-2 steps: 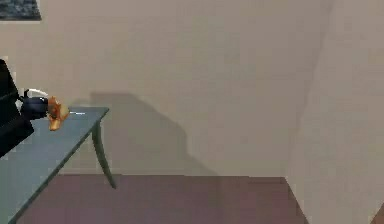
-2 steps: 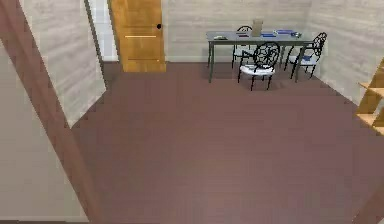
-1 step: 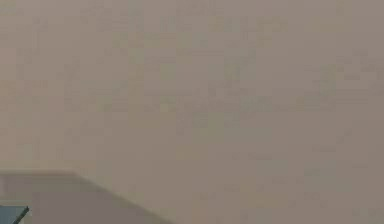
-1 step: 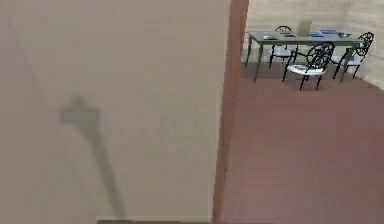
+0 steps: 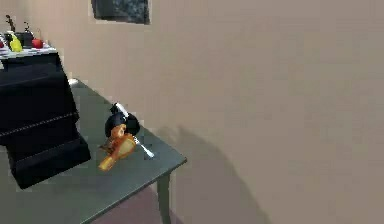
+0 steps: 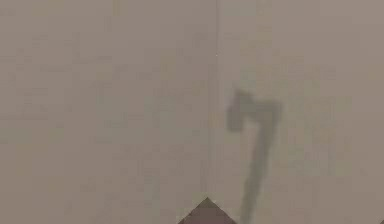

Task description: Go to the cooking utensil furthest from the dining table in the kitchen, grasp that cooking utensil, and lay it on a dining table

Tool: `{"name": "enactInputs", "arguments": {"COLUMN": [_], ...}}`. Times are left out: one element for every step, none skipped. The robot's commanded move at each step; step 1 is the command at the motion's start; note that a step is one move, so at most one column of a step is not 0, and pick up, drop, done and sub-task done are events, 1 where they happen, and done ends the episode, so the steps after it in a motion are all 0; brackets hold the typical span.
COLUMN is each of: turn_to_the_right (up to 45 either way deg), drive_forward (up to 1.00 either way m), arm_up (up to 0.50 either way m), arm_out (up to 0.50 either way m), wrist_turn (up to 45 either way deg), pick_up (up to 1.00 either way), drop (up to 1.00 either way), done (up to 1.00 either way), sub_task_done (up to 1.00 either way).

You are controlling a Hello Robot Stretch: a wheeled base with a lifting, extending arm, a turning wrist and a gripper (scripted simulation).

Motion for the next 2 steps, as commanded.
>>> {"name": "enactInputs", "arguments": {"turn_to_the_right": [-45.0, -45.0], "drive_forward": [0.00, 0.00], "arm_up": [0.00, 0.00], "arm_out": [0.00, 0.00], "wrist_turn": [0.0, 0.0], "pick_up": [0.00, 0.00], "drop": [0.00, 0.00], "done": [0.00, 0.00], "sub_task_done": [0.00, 0.00]}}
